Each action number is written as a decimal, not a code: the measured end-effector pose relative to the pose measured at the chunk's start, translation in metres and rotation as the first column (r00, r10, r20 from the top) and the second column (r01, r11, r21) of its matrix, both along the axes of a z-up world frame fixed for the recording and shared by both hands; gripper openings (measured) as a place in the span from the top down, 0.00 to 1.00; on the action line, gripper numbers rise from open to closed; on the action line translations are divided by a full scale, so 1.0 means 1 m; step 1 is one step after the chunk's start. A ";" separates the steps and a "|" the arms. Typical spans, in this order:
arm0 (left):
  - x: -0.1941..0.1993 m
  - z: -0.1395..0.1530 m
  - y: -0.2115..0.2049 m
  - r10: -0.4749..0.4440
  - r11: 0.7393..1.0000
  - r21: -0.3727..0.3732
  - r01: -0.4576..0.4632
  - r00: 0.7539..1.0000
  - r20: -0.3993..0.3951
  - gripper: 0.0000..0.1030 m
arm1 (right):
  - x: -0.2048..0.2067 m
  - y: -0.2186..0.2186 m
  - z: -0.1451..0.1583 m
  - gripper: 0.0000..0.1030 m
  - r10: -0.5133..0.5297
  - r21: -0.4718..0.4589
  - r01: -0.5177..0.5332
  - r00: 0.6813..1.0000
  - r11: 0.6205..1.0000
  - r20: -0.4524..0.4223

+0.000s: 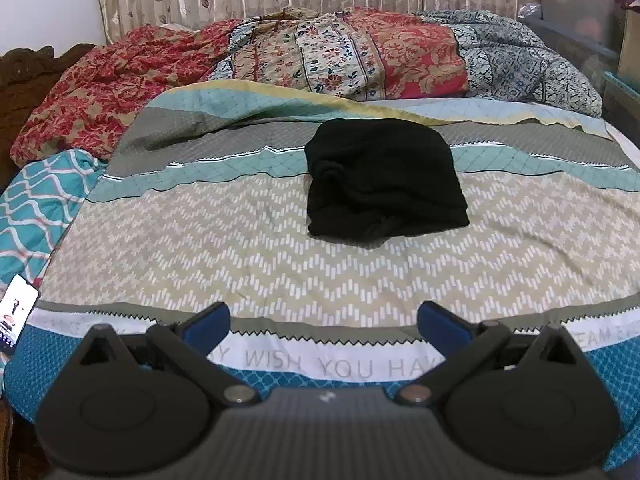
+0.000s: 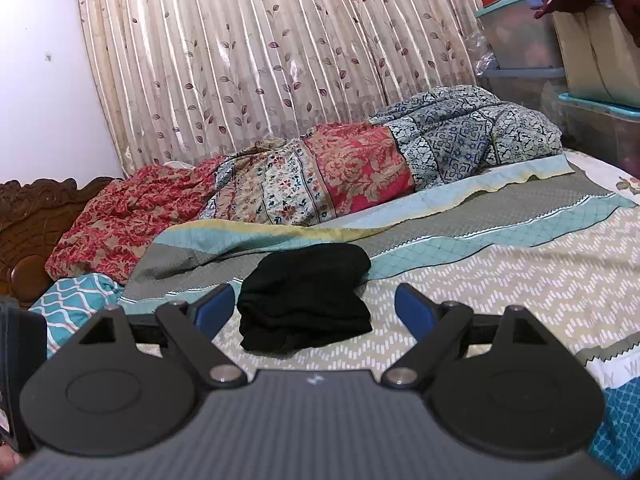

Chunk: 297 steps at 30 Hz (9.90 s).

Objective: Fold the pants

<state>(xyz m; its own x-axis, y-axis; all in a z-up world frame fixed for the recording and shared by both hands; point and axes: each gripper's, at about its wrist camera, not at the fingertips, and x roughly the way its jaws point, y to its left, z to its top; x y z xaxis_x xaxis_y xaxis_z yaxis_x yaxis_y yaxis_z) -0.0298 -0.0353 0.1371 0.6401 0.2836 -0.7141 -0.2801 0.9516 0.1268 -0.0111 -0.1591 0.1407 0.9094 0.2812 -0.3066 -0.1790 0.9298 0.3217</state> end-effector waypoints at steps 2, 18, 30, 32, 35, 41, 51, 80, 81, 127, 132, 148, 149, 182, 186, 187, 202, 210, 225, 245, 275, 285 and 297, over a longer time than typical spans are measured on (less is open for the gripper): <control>0.001 0.000 0.000 0.004 1.000 0.006 -0.004 1.000 0.002 0.00 | 0.000 0.000 -0.002 0.14 -0.006 -0.004 0.006 1.000 1.000 0.000; 0.006 0.000 -0.011 -0.007 1.000 0.015 0.007 1.000 -0.004 0.00 | -0.002 -0.029 -0.005 0.14 -0.078 0.019 0.078 0.997 0.997 0.008; 0.015 -0.004 -0.014 -0.004 1.000 0.004 0.004 1.000 -0.023 0.00 | -0.002 -0.041 -0.010 0.14 -0.096 0.033 0.096 0.995 0.995 -0.008; 0.015 -0.004 -0.014 -0.004 1.000 0.006 0.004 1.000 -0.025 0.00 | -0.002 -0.041 -0.010 0.14 -0.093 0.033 0.094 0.996 0.995 -0.009; 0.016 -0.004 -0.014 -0.002 1.000 0.008 0.002 1.000 -0.025 0.00 | -0.002 -0.041 -0.010 0.14 -0.092 0.033 0.092 0.996 0.995 -0.008; 0.020 -0.008 -0.009 0.010 1.000 0.014 -0.009 0.999 -0.038 0.00 | 0.001 -0.040 -0.010 0.14 -0.083 0.027 0.083 0.996 0.996 -0.014; 0.022 -0.020 0.012 0.057 0.998 0.017 -0.056 0.996 -0.067 0.00 | 0.011 -0.030 -0.009 0.14 -0.059 0.008 0.060 0.998 0.998 -0.023; 0.023 -0.032 0.053 0.143 0.990 0.019 -0.142 0.986 -0.086 0.00 | 0.026 0.008 -0.007 0.14 0.010 -0.033 -0.012 0.999 0.999 -0.052; 0.023 -0.031 0.052 0.142 0.990 0.021 -0.141 0.986 -0.085 0.00 | 0.026 0.008 -0.007 0.14 0.010 -0.033 -0.011 0.999 0.999 -0.052; 0.021 -0.026 0.038 0.070 0.997 0.039 -0.066 0.993 -0.093 0.00 | 0.022 0.002 -0.017 0.14 -0.005 -0.007 0.004 0.997 1.000 -0.072; 0.022 -0.027 0.037 0.064 0.998 0.032 -0.061 0.993 -0.102 0.00 | 0.021 0.001 -0.019 0.14 -0.005 -0.001 0.004 0.997 1.000 -0.080; 0.025 -0.031 0.035 0.056 0.998 0.028 -0.053 0.991 -0.118 0.00 | 0.021 0.001 -0.024 0.14 -0.006 0.006 0.007 0.995 1.000 -0.101; 0.026 -0.032 0.035 0.056 0.998 0.029 -0.053 0.991 -0.118 0.00 | 0.022 0.001 -0.024 0.14 -0.006 0.007 0.007 0.995 1.000 -0.102; 0.032 -0.044 0.032 0.070 0.997 0.036 -0.066 0.985 -0.156 0.00 | 0.025 -0.004 -0.030 0.14 -0.025 0.026 0.029 0.992 0.999 -0.123; 0.031 -0.044 0.032 0.069 0.997 0.034 -0.064 0.985 -0.159 0.00 | 0.025 -0.005 -0.030 0.14 -0.024 0.027 0.028 0.992 0.999 -0.124; 0.031 -0.044 0.032 0.069 0.997 0.034 -0.064 0.985 -0.158 0.00 | 0.025 -0.005 -0.030 0.14 -0.024 0.028 0.027 0.992 0.999 -0.123; 0.030 -0.039 0.031 0.055 0.998 0.034 -0.050 0.987 -0.152 0.00 | 0.023 -0.005 -0.024 0.14 -0.025 0.031 0.028 0.993 0.999 -0.112; 0.030 -0.040 0.032 0.054 0.998 0.033 -0.050 0.986 -0.155 0.00 | 0.023 -0.006 -0.024 0.14 -0.026 0.033 0.030 0.993 0.999 -0.114; 0.032 -0.045 0.028 0.044 0.998 0.044 -0.036 0.984 -0.173 0.00 | 0.026 -0.012 -0.026 0.14 -0.042 0.045 0.048 0.992 0.998 -0.121; 0.036 -0.043 0.027 0.028 0.998 0.066 -0.018 0.986 -0.165 0.00 | 0.027 -0.015 -0.030 0.14 -0.049 0.061 0.057 0.990 0.996 -0.133; 0.090 -0.033 -0.006 -0.066 0.996 0.055 0.075 0.987 -0.144 0.00 | 0.039 -0.050 -0.037 0.14 -0.132 0.072 0.144 0.979 0.987 -0.154; 0.089 -0.034 0.002 -0.044 0.998 0.040 0.050 0.990 -0.135 0.00 | 0.042 -0.043 -0.038 0.14 -0.111 0.061 0.122 0.981 0.991 -0.162; 0.087 -0.037 0.020 0.003 1.000 0.029 0.001 0.992 -0.129 0.00 | 0.050 -0.036 -0.037 0.14 -0.095 0.046 0.104 0.982 0.994 -0.163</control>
<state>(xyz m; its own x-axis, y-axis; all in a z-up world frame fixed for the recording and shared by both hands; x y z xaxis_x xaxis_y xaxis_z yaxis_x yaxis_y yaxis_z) 0.0576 -0.0157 0.1005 0.5429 0.3055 -0.7823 -0.2605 0.9468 0.1890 0.0384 -0.1946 0.1038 0.8739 0.2116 -0.4376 -0.0283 0.9209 0.3887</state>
